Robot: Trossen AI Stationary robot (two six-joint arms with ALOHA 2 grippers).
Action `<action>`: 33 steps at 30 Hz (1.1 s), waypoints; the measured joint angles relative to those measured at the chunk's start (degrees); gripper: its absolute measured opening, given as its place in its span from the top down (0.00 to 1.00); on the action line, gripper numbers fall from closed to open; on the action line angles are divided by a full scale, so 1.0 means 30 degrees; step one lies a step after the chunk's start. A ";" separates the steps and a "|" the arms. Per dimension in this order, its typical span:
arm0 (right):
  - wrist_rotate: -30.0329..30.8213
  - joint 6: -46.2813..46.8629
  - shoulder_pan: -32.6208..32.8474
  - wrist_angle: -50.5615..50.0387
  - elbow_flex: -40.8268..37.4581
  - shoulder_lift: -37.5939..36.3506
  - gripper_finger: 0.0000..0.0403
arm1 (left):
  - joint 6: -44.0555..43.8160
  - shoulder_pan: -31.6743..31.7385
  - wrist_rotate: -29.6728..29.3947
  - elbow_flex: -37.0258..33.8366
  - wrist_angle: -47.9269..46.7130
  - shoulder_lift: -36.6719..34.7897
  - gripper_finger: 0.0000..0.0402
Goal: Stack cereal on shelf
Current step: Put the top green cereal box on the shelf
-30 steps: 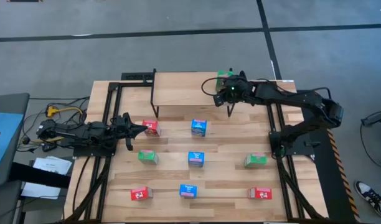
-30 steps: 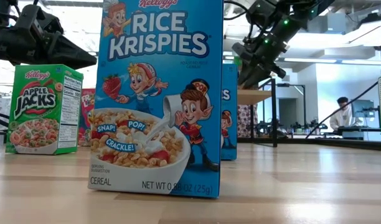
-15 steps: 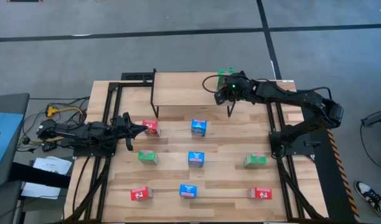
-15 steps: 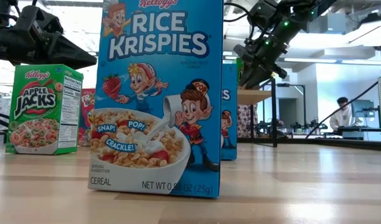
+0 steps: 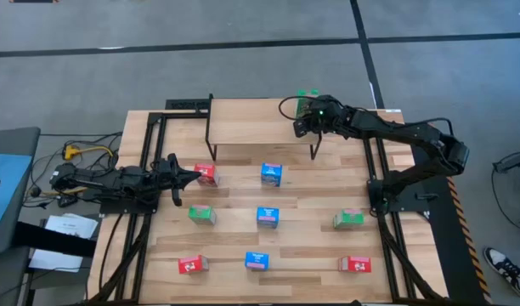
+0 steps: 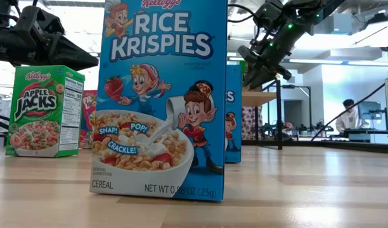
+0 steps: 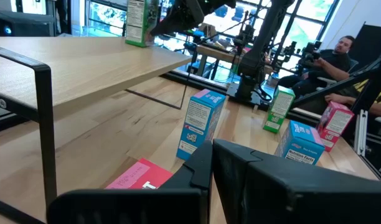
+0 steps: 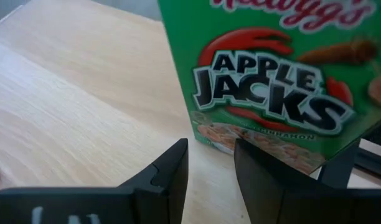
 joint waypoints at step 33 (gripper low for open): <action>0.0035 0.0051 -0.0306 0.0421 0.0000 0.0009 0.62 | -0.0015 -0.0006 0.0006 0.0005 0.0007 -0.0001 1.00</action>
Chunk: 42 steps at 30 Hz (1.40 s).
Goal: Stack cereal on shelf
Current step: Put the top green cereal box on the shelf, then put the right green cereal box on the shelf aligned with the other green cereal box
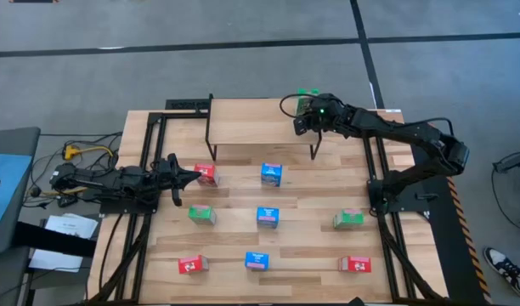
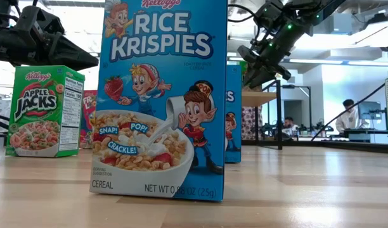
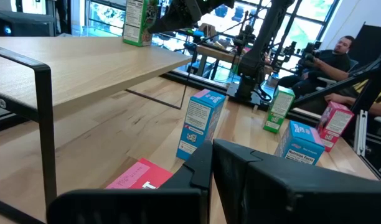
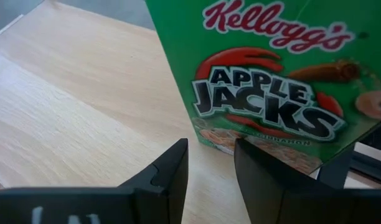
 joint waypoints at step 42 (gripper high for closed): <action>-0.7938 -0.2588 0.1668 -0.6587 0.5598 -0.0211 0.61 | -0.1311 0.0000 0.0150 -0.0006 0.0121 -0.0003 1.00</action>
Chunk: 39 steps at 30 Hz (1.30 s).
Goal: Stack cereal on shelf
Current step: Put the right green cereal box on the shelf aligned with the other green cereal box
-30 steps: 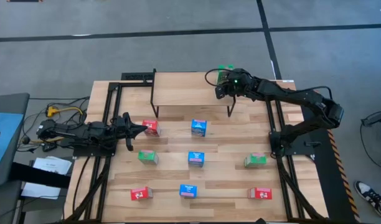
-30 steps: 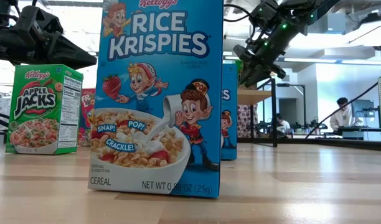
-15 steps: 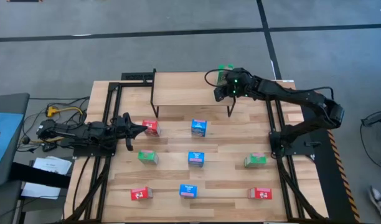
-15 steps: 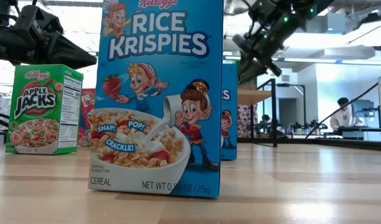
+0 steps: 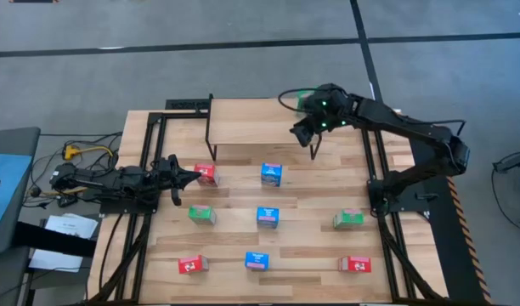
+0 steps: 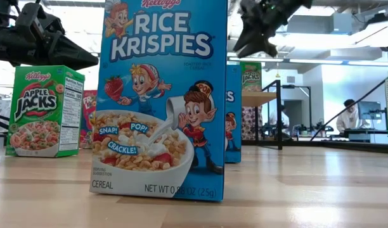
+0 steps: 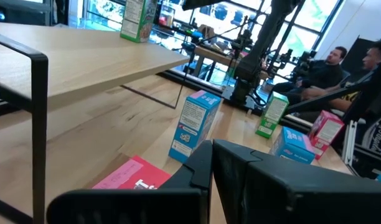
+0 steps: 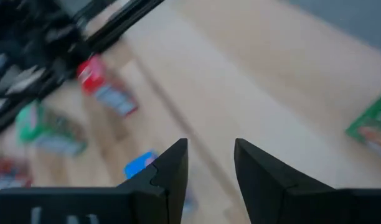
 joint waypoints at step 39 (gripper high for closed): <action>-0.1081 -0.0486 0.9707 -1.8157 0.2077 -0.0922 0.31 | -0.4707 0.0000 -0.0141 0.0007 0.0018 -0.0001 1.00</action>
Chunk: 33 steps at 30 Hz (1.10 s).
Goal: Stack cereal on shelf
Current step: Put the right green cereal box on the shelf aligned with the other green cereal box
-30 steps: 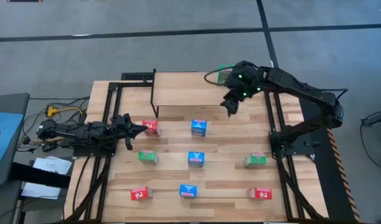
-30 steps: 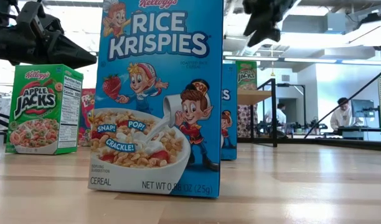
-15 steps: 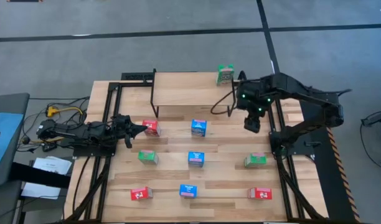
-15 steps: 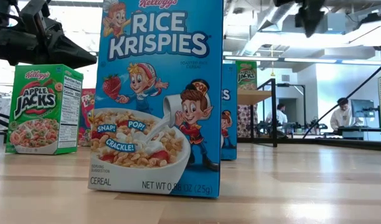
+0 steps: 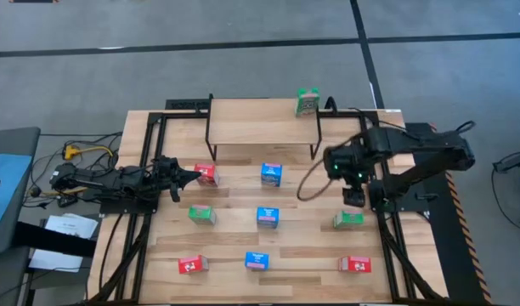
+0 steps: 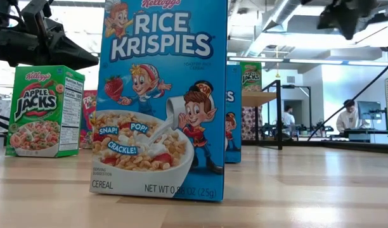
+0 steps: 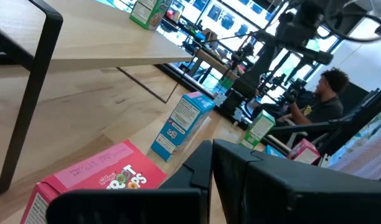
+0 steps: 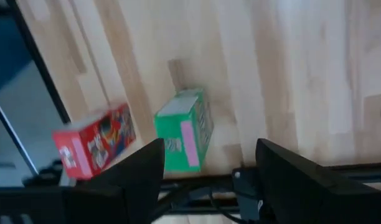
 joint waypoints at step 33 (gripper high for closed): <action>0.1714 0.4988 0.7975 0.3158 -0.5693 -0.0662 0.31 | 0.0001 0.0001 -0.0006 -0.0007 -0.0015 0.0005 1.00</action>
